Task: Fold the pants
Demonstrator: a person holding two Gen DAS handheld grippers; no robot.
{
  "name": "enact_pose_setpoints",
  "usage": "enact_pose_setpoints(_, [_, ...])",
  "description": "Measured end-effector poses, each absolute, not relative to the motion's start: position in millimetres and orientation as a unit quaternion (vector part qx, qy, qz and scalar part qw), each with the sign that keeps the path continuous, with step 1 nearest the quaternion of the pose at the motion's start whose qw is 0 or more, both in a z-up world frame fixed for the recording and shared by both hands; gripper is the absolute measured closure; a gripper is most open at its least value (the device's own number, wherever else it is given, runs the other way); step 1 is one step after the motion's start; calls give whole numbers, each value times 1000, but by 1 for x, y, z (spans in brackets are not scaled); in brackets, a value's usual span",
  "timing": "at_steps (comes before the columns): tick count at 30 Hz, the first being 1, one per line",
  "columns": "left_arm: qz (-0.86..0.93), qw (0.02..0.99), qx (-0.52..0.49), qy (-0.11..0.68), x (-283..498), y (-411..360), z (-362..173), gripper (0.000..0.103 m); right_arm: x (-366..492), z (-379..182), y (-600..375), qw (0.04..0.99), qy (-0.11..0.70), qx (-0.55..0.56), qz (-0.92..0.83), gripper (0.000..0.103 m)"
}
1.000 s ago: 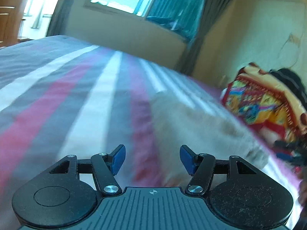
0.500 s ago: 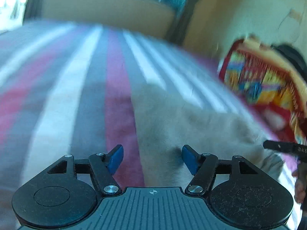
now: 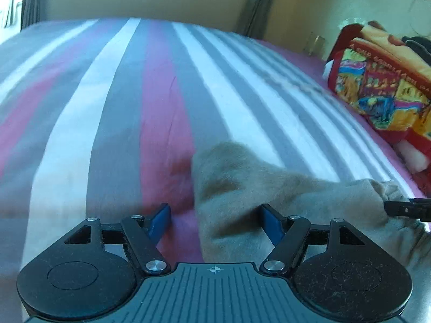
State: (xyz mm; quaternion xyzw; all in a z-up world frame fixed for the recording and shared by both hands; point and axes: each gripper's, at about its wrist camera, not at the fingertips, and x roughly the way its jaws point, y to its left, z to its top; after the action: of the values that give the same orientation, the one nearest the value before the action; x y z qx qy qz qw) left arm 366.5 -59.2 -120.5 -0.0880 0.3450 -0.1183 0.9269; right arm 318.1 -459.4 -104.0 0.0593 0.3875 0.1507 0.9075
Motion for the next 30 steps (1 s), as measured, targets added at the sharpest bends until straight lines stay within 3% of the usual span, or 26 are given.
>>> enact_pose_setpoints(5, [-101, 936, -116, 315, 383, -49, -114, 31, 313, -74, -461, 924, 337, 70, 166, 22])
enact_pose_setpoints(7, [-92, 924, -107, 354, 396, -51, -131, 30, 326, -78, -453, 921, 351, 61, 160, 20])
enact_pose_setpoints(10, [-84, 928, -88, 351, 393, -61, -137, 28, 343, -103, -444, 907, 394, 38, 143, 16])
enact_pose_setpoints(30, [-96, 929, -64, 352, 303, -67, -121, 27, 289, -89, -448, 902, 403, 50, 144, 15])
